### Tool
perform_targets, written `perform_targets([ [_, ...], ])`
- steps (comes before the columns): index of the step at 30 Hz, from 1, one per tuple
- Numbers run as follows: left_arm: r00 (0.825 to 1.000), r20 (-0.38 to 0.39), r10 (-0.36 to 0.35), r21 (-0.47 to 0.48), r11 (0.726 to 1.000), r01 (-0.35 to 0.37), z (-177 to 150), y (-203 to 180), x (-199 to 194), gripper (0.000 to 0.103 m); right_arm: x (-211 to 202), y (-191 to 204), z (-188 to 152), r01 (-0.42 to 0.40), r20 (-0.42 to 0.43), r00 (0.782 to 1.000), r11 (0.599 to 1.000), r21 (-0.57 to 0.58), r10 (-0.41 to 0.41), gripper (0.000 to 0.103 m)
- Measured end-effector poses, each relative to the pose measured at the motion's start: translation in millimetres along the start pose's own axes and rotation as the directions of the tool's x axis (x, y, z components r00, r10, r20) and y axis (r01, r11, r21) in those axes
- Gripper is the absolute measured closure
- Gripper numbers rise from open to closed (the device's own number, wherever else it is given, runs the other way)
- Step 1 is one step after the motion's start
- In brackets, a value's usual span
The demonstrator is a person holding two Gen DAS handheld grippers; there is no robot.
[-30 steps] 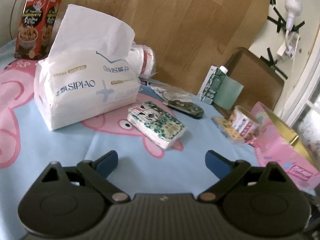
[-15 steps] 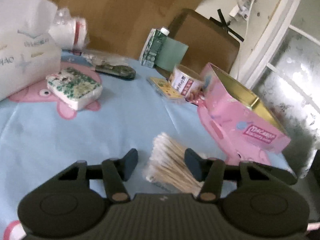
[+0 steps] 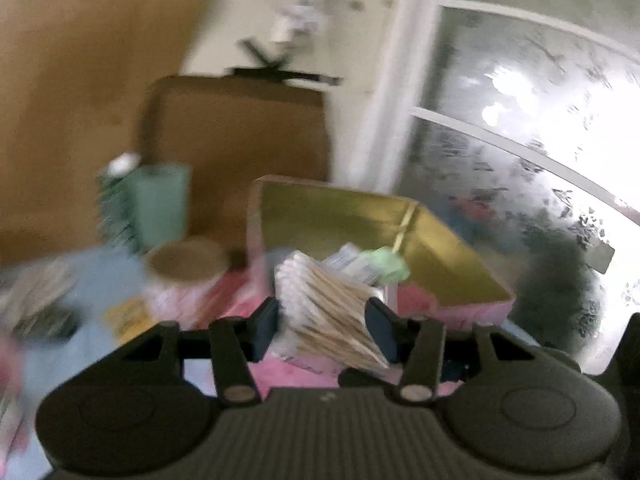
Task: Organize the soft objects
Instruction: 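Carry the cotton swab bag into the pink tin and open the right gripper, then move the right gripper to the white smiley-face packet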
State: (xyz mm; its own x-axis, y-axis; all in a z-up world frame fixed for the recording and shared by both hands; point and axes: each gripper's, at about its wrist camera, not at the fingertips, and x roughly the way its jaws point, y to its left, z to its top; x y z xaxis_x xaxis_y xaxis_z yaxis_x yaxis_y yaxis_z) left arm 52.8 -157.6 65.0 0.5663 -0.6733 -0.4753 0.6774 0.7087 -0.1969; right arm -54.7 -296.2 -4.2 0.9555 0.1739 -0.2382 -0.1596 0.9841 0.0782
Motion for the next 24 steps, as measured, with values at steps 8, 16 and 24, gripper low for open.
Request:
perform_targets([
  [8, 0.997, -0.031, 0.074, 0.05, 0.996, -0.072, 11.0, -34.8, 55.4, 0.017, 39.2, -75.2, -4.7, 0.367, -0.023, 0.93, 0.929, 0.047, -0.366, 0.066],
  [16, 0.992, -0.041, 0.12, -0.059, 0.991, -0.122, -37.2, 22.3, -1.1, 0.017, 13.1, -58.1, -12.1, 0.282, 0.038, 0.957, 0.952, 0.116, -0.288, 0.057],
  [24, 0.94, -0.052, 0.336, -0.21, 0.917, -0.339, -97.6, 111.4, -83.4, 0.017, 34.3, 15.7, 5.0, -0.008, -0.004, 1.0, 1.0, 0.012, 0.008, 0.057],
])
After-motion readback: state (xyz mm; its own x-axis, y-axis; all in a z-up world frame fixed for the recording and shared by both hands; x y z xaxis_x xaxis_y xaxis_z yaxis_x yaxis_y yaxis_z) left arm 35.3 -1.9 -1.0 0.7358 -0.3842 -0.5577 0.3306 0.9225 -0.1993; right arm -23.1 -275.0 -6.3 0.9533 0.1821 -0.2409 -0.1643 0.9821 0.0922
